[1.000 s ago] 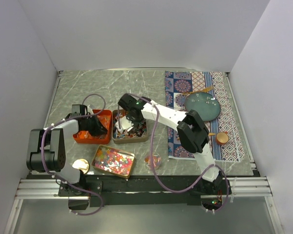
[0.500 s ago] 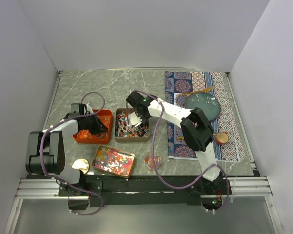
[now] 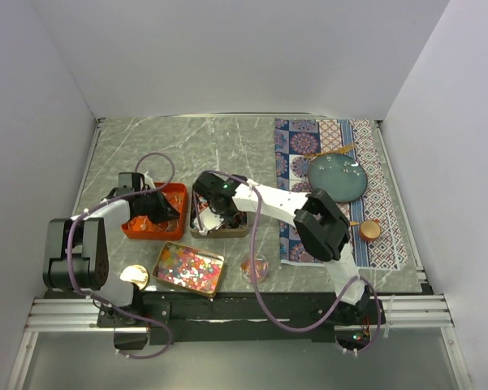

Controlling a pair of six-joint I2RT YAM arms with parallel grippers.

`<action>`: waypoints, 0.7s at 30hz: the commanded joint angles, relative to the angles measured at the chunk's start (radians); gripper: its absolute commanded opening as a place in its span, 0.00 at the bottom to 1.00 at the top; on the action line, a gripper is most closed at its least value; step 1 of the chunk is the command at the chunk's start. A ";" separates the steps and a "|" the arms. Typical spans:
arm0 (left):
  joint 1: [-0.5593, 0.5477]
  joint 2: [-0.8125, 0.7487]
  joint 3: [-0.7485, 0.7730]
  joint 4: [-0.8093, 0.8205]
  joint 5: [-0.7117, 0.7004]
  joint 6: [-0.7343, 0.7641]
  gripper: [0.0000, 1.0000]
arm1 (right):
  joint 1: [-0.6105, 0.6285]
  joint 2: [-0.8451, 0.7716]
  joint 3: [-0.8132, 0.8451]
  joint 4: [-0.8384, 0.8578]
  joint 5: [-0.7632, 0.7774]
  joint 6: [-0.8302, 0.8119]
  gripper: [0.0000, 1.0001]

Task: Pack the candies
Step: Scoop the fake candies from the storage box.

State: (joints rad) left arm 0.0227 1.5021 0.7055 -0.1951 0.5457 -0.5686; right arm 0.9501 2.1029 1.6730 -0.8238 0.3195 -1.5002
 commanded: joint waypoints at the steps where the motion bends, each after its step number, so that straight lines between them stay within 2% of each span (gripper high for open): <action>1: -0.018 0.044 0.025 0.003 -0.027 -0.005 0.01 | 0.019 0.017 0.042 -0.135 -0.097 -0.519 0.00; 6: -0.018 0.102 0.054 -0.010 -0.021 -0.005 0.01 | 0.024 0.132 0.169 -0.132 -0.207 -0.375 0.00; 10: -0.046 0.113 0.046 -0.009 -0.020 -0.002 0.01 | 0.029 0.160 0.188 -0.080 -0.296 -0.263 0.00; 16: -0.056 0.122 0.054 -0.018 -0.016 0.006 0.01 | 0.027 0.163 0.163 -0.037 -0.445 -0.191 0.00; 21: -0.055 0.142 0.107 -0.058 -0.013 0.029 0.01 | -0.039 0.170 0.223 -0.093 -0.615 -0.160 0.00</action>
State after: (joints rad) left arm -0.0147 1.6184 0.7662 -0.2157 0.5293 -0.5694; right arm 0.9329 2.2597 1.8336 -0.8299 0.0109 -1.4582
